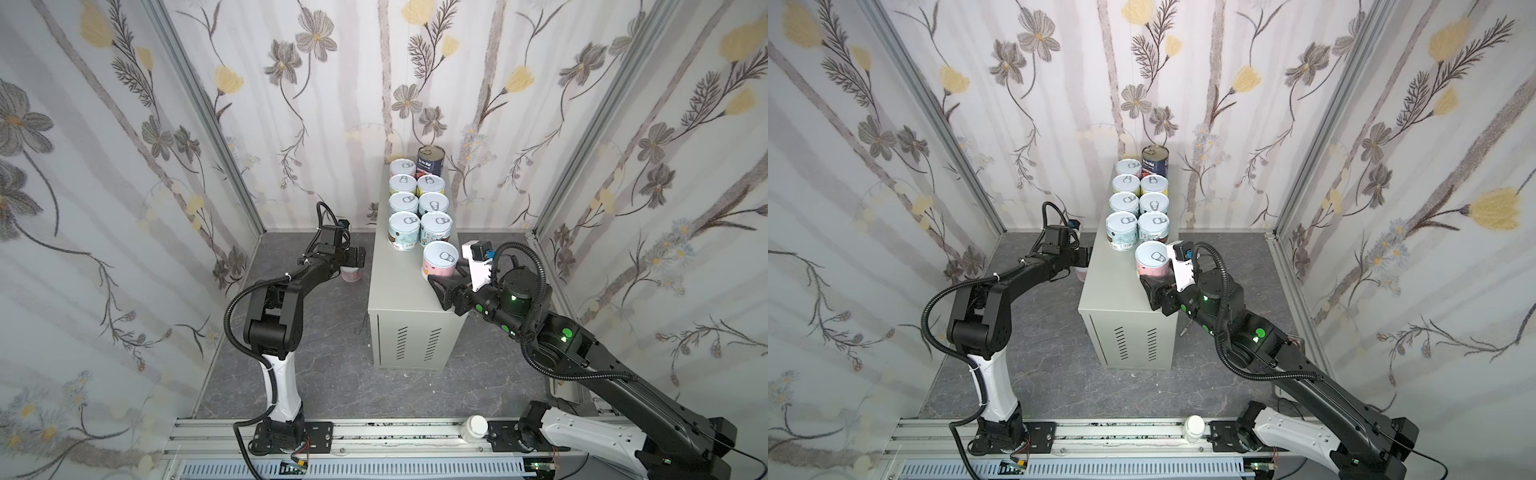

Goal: Place and organize the canned foods onto the counter
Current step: 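Lower the pink can onto the cabinet top in front of the group, then open the right gripper and release the pink can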

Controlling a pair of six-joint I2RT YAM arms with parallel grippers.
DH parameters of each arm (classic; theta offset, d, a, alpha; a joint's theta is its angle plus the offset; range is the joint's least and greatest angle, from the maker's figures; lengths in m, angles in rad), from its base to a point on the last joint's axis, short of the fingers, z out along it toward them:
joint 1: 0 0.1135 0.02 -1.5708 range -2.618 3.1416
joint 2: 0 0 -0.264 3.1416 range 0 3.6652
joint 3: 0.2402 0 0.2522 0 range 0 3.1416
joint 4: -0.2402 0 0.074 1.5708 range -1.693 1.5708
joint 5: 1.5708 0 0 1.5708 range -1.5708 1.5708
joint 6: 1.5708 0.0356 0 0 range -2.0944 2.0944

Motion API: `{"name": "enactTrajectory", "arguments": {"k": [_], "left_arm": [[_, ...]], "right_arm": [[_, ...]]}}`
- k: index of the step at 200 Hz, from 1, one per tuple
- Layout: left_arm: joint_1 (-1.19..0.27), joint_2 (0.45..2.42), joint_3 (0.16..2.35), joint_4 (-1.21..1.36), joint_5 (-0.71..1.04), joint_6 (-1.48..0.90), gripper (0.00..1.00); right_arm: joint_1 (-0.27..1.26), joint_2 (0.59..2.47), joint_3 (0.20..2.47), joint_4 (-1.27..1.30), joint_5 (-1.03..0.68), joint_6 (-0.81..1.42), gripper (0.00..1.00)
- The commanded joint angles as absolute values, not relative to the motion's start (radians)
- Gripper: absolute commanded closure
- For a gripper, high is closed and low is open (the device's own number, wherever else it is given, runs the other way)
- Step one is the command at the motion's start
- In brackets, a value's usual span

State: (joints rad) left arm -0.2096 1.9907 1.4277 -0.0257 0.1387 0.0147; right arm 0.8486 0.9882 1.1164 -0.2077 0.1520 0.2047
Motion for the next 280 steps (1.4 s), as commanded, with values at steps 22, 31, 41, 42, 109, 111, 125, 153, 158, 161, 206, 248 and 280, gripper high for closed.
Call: {"name": "enactTrajectory", "arguments": {"k": [22, 31, 41, 42, 109, 111, 125, 153, 158, 161, 206, 248, 280], "left_arm": [[-0.209, 1.995, 1.443, -0.018, 0.135, 0.006, 0.00], [-0.209, 1.995, 1.443, -0.020, 0.135, 0.008, 0.00], [-0.209, 1.993, 1.443, -0.023, 0.133, 0.010, 0.00], [-0.209, 1.994, 1.443, -0.023, 0.133, 0.011, 0.00], [-0.209, 1.984, 1.432, -0.032, 0.127, 0.016, 0.00], [-0.209, 1.985, 1.433, -0.032, 0.127, 0.015, 0.00], [-0.209, 1.984, 1.433, -0.032, 0.127, 0.014, 0.00], [-0.209, 1.987, 1.436, -0.032, 0.129, 0.015, 0.00], [-0.209, 1.986, 1.436, -0.032, 0.127, 0.014, 0.00], [-0.209, 1.986, 1.437, -0.032, 0.127, 0.015, 0.00], [-0.209, 1.989, 1.440, -0.034, 0.129, 0.014, 0.00], [-0.209, 1.991, 1.437, -0.037, 0.129, 0.014, 0.00], [-0.209, 1.989, 1.436, -0.038, 0.126, 0.015, 0.00]], "right_arm": [[0.849, 1.016, 1.163, -0.205, 0.193, 0.187, 0.22], [0.849, 1.019, 1.165, -0.204, 0.186, 0.184, 0.22], [0.848, 1.025, 1.167, -0.203, 0.182, 0.183, 0.23], [0.848, 1.026, 1.167, -0.204, 0.182, 0.182, 0.23], [0.847, 1.053, 1.172, -0.202, 0.193, 0.178, 0.29], [0.847, 1.053, 1.172, -0.202, 0.193, 0.179, 0.29], [0.845, 1.058, 1.169, -0.205, 0.197, 0.181, 0.29], [0.843, 1.058, 1.169, -0.207, 0.200, 0.178, 0.29], [0.842, 1.057, 1.167, -0.207, 0.202, 0.178, 0.29], [0.841, 1.058, 1.167, -0.207, 0.202, 0.178, 0.29], [0.832, 1.056, 1.163, -0.209, 0.199, 0.177, 0.29], [0.827, 1.058, 1.159, -0.208, 0.190, 0.178, 0.28], [0.827, 1.053, 1.151, -0.203, 0.184, 0.179, 0.27]]}}
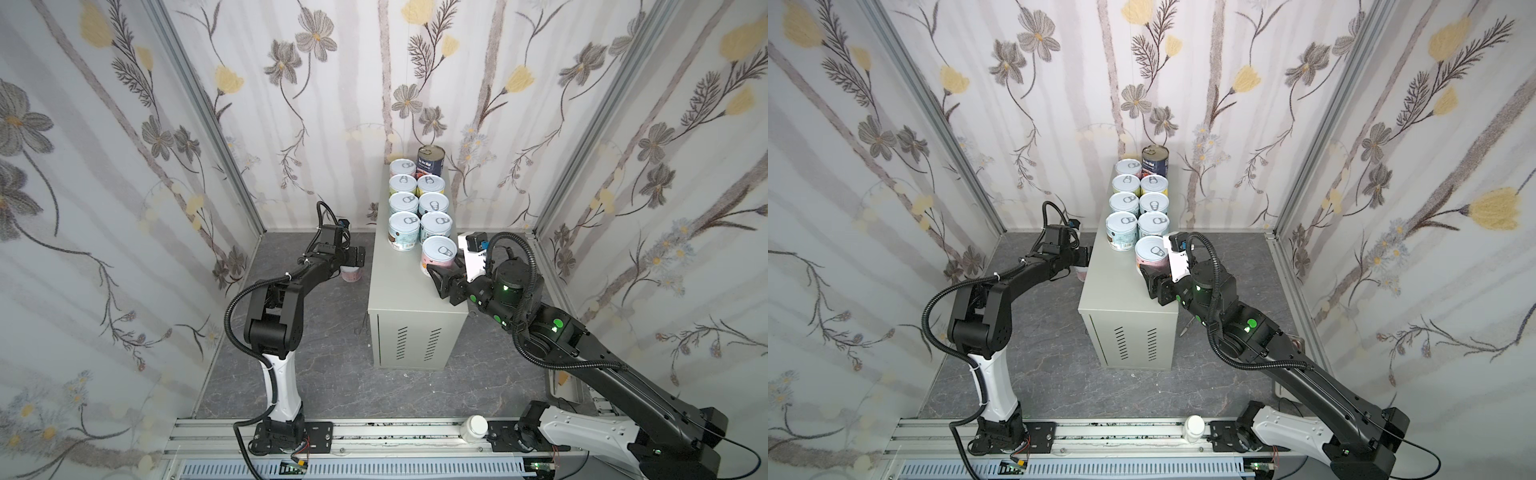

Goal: Place and organize the canned foods onto the counter
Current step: 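Open the right gripper and release the pink can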

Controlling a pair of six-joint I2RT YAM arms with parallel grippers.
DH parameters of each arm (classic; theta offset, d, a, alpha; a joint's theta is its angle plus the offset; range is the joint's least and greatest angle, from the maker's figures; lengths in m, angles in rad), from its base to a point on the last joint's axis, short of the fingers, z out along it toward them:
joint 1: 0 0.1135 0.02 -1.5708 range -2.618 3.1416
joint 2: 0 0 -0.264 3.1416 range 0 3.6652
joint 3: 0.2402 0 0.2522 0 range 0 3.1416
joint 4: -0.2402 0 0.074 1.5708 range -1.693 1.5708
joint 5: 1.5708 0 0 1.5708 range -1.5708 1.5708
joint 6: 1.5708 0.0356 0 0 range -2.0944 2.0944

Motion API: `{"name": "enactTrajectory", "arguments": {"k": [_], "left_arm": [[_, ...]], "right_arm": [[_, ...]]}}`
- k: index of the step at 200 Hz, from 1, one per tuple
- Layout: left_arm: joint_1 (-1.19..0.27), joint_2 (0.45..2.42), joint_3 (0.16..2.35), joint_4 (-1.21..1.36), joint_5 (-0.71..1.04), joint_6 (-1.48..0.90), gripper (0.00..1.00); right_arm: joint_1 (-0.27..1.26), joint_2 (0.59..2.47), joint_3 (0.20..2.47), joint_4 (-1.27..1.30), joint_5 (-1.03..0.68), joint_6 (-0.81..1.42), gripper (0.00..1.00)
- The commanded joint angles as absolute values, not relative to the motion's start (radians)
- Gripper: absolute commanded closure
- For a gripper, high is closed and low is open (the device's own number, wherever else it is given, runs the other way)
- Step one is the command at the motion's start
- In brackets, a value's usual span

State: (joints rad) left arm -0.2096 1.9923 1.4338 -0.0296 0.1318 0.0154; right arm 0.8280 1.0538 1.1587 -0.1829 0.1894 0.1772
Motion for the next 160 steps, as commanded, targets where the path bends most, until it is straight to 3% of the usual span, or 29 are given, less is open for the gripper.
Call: {"name": "enactTrajectory", "arguments": {"k": [1, 53, 98, 160], "left_arm": [[-0.209, 1.990, 1.436, -0.038, 0.126, 0.015, 0.00], [-0.208, 1.991, 1.437, -0.040, 0.123, 0.016, 0.00], [-0.209, 1.992, 1.442, -0.057, 0.102, 0.013, 0.00], [-0.210, 2.009, 1.445, -0.061, 0.087, -0.010, 0.00]], "right_arm": [[0.827, 1.053, 1.151, -0.203, 0.184, 0.179, 0.27], [0.827, 1.051, 1.141, -0.200, 0.187, 0.178, 0.23], [0.827, 1.019, 1.107, -0.156, 0.186, 0.175, 0.11], [0.827, 0.976, 1.093, -0.147, 0.181, 0.158, 0.03]]}}
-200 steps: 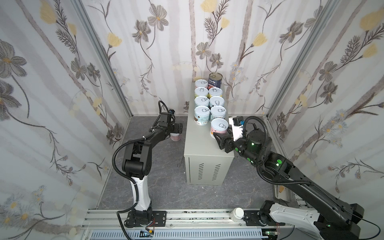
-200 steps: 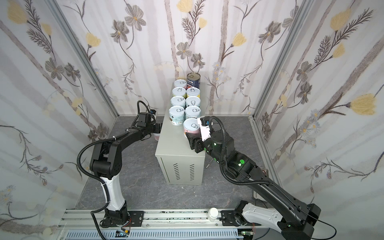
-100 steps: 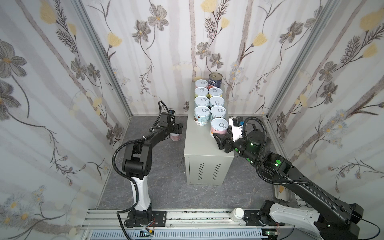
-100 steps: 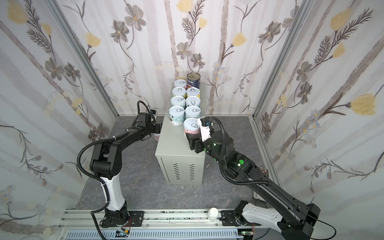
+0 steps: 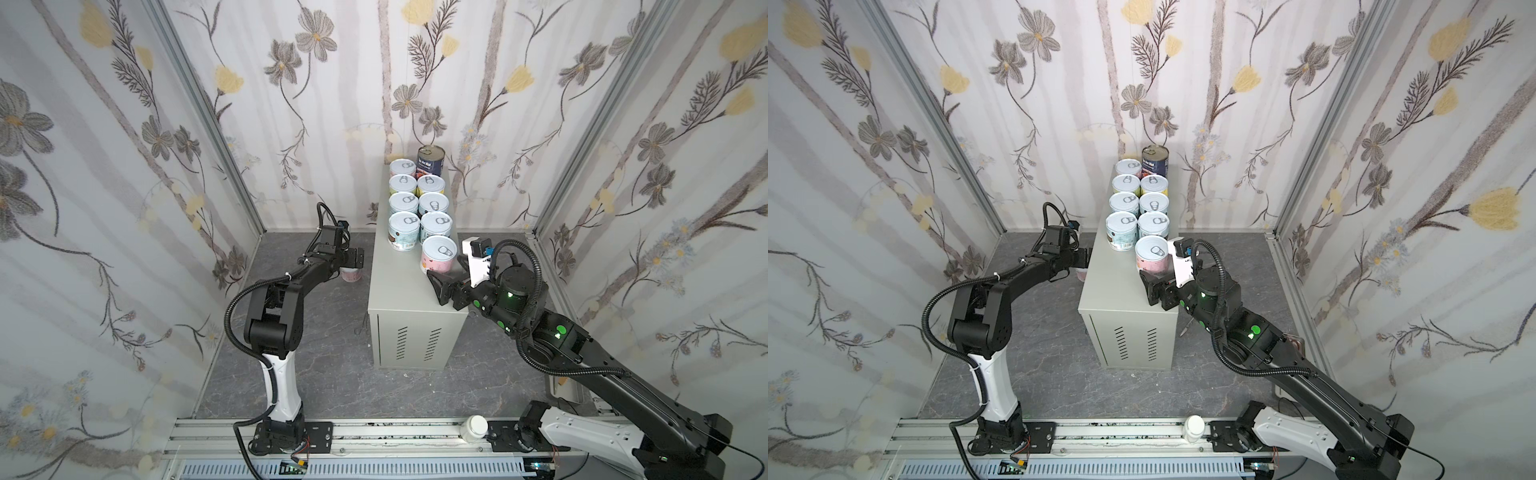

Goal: Place and organize the canned foods onto the counter
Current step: 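Open the right gripper and release the pink can, then withdraw the right gripper while the left gripper grasps the floor can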

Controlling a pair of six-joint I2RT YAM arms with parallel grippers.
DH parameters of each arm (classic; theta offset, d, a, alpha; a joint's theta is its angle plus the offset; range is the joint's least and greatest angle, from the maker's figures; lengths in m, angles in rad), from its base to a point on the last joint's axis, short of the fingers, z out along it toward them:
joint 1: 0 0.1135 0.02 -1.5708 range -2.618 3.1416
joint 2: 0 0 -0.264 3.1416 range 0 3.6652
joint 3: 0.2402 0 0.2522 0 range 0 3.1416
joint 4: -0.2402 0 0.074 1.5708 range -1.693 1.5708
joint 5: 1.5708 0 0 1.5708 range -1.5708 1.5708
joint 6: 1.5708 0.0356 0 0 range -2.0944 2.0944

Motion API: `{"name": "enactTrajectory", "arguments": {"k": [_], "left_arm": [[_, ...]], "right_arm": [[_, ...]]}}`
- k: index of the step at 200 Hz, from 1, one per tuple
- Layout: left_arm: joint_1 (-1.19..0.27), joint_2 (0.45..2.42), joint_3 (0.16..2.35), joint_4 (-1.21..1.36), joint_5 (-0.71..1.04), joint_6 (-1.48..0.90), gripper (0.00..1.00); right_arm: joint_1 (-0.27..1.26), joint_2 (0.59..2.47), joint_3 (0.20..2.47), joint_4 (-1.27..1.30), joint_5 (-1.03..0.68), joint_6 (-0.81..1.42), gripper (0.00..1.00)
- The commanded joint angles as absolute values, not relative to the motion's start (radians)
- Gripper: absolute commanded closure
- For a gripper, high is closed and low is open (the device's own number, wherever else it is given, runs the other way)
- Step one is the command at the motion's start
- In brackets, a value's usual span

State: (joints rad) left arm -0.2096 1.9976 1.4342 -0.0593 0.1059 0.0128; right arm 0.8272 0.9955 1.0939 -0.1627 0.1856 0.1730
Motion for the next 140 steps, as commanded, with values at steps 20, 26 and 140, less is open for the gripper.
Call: {"name": "enactTrajectory", "arguments": {"k": [20, 26, 140], "left_arm": [[-0.210, 2.021, 1.453, -0.071, 0.070, -0.023, 0.00], [-0.210, 2.024, 1.456, -0.076, 0.068, -0.024, 0.00], [-0.218, 2.077, 1.449, -0.075, 0.098, -0.051, 0.00]], "right_arm": [[0.827, 0.949, 1.092, -0.143, 0.200, 0.153, 0.00], [0.827, 0.940, 1.090, -0.141, 0.204, 0.150, 0.00], [0.733, 0.797, 1.022, -0.073, 0.228, 0.199, 0.00]]}}
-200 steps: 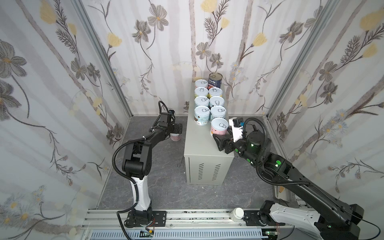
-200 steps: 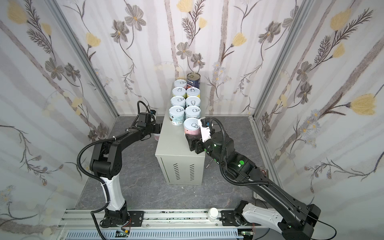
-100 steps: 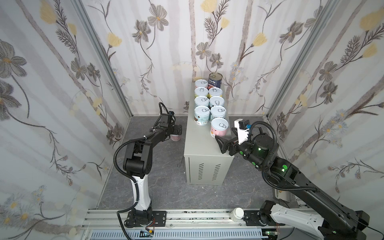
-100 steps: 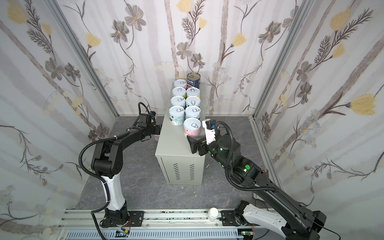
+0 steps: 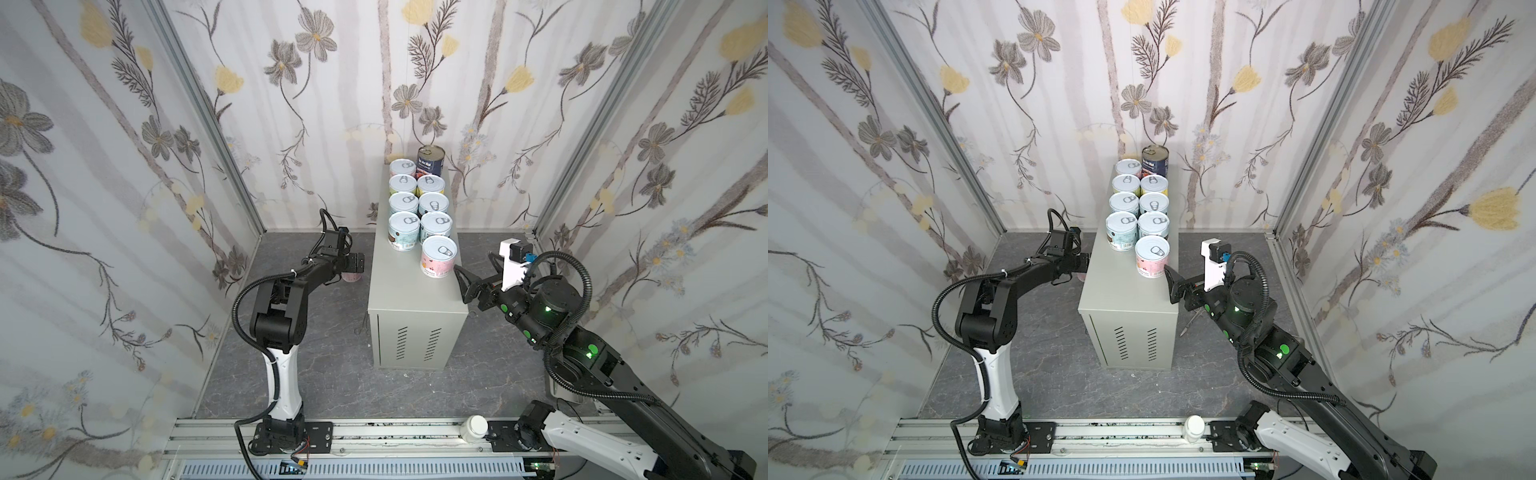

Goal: Place and organize the canned foods onto the counter
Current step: 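Withdraw the right gripper while the left gripper grasps the floor can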

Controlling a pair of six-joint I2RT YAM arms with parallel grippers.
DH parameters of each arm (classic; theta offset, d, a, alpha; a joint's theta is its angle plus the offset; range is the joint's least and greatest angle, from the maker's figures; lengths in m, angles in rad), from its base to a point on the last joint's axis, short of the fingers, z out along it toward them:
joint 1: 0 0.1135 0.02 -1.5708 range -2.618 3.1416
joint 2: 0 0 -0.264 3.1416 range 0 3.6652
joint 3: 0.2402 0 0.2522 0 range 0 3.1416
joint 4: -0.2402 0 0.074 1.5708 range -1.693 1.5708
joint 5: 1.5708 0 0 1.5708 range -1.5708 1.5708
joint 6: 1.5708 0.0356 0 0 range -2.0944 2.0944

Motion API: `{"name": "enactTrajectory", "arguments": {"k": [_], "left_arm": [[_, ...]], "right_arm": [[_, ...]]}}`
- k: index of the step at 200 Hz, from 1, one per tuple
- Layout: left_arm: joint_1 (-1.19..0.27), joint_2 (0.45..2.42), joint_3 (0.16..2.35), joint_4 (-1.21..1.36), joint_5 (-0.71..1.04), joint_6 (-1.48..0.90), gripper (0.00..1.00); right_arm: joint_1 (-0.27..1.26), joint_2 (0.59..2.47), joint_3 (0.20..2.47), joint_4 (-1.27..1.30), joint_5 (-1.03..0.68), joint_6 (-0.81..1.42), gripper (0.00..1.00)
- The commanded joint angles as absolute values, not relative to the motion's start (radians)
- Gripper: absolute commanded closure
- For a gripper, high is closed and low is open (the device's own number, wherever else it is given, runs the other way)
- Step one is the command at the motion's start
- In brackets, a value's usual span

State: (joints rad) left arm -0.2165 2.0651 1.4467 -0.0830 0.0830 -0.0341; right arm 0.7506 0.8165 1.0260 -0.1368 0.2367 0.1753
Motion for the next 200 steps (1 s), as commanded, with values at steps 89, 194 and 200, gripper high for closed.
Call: {"name": "enactTrajectory", "arguments": {"k": [89, 194, 200], "left_arm": [[-0.219, 2.121, 1.452, -0.069, 0.095, -0.057, 0.09], [-0.219, 2.154, 1.482, -0.160, 0.094, -0.043, 0.26], [-0.219, 2.151, 1.479, -0.166, 0.087, -0.040, 0.27]], "right_arm": [[0.719, 0.791, 1.024, -0.076, 0.214, 0.209, 0.00], [0.701, 0.809, 1.052, -0.094, 0.203, 0.172, 0.00], [0.700, 0.815, 1.069, -0.109, 0.201, 0.172, 0.00]]}}
